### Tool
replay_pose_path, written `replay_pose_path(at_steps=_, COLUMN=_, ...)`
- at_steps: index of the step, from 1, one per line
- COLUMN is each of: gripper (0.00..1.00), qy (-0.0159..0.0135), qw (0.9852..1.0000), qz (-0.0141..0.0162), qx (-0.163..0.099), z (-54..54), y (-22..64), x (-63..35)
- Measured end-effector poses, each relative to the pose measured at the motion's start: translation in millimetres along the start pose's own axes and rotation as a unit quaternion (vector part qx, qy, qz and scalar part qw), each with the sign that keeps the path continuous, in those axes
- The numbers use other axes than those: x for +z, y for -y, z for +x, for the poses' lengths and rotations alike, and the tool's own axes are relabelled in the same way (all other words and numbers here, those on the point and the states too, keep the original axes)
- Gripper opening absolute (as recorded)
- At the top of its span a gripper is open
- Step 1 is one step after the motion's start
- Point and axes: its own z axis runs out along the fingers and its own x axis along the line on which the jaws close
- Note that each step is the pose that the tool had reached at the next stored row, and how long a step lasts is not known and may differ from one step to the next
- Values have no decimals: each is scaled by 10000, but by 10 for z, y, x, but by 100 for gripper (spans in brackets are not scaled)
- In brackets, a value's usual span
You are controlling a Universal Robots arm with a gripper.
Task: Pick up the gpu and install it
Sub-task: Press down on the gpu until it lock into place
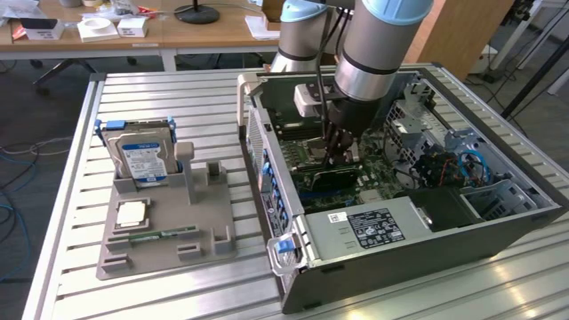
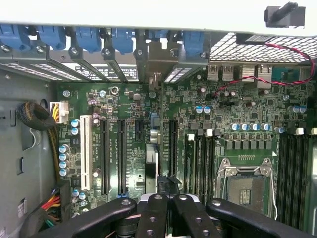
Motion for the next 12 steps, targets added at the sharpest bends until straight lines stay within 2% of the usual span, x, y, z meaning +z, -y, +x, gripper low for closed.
replay_pose_path(at_steps=12, gripper=10, qy=2, qw=10000, qz=0, qx=0, z=-2, y=-1, x=17)
